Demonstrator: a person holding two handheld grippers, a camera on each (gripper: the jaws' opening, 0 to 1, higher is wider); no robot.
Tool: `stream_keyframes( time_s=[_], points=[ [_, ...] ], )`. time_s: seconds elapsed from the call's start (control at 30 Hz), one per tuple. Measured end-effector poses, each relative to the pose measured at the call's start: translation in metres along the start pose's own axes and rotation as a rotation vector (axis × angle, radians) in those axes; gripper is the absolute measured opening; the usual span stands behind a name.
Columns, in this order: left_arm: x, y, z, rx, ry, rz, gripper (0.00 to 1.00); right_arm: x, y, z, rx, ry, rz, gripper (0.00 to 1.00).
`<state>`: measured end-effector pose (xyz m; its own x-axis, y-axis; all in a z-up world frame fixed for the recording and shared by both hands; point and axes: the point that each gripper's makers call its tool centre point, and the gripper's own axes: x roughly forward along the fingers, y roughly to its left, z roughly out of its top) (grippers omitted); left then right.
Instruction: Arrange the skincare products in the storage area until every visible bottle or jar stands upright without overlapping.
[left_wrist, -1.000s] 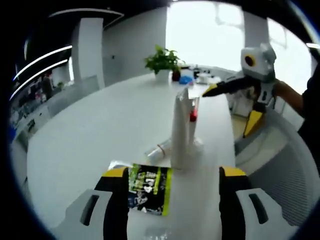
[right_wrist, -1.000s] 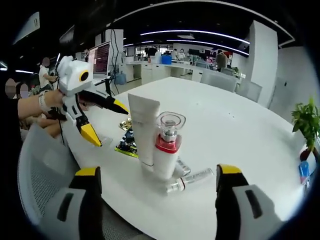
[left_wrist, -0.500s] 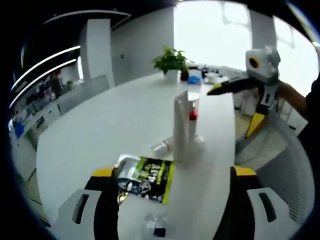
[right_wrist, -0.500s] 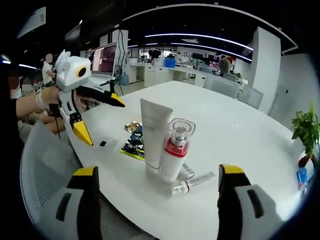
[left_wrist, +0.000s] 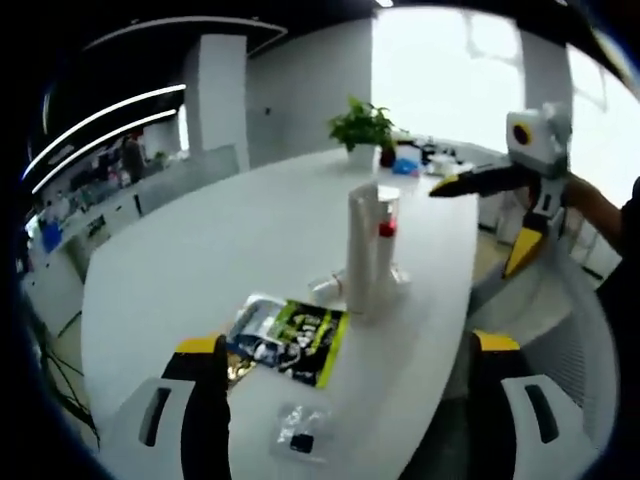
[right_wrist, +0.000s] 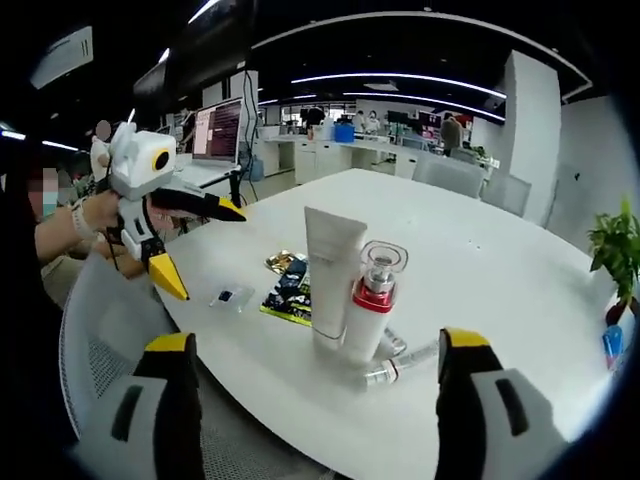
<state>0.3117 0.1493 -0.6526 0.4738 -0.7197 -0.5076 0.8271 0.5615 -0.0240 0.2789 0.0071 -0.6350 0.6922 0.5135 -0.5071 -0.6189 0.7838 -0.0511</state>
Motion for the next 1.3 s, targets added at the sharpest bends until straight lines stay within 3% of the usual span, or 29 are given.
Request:
stream_keyframes(
  time_s=[0.33,0.57,0.93,1.07,1.3],
  points=[
    [-0.013,-0.005,-0.007,0.061,0.001,0.037,0.97,-0.006,-0.001,-0.003,-0.071,0.032,-0.008,1.00],
    [-0.023,-0.011,-0.009,0.041,-0.012,0.042,0.97,-0.005,-0.003,-0.009,-0.148,0.059,0.015,1.00],
    [-0.031,-0.011,-0.011,0.042,0.001,0.077,0.97,-0.003,-0.027,-0.034,-0.240,0.159,0.042,1.00],
    [-0.029,-0.008,-0.013,0.029,0.010,0.101,0.97,0.002,-0.038,-0.034,-0.242,0.156,0.059,1.00],
    [-0.026,-0.005,-0.006,-0.004,0.005,0.127,0.97,0.011,-0.056,-0.043,-0.299,0.207,0.107,0.90]
  ],
)
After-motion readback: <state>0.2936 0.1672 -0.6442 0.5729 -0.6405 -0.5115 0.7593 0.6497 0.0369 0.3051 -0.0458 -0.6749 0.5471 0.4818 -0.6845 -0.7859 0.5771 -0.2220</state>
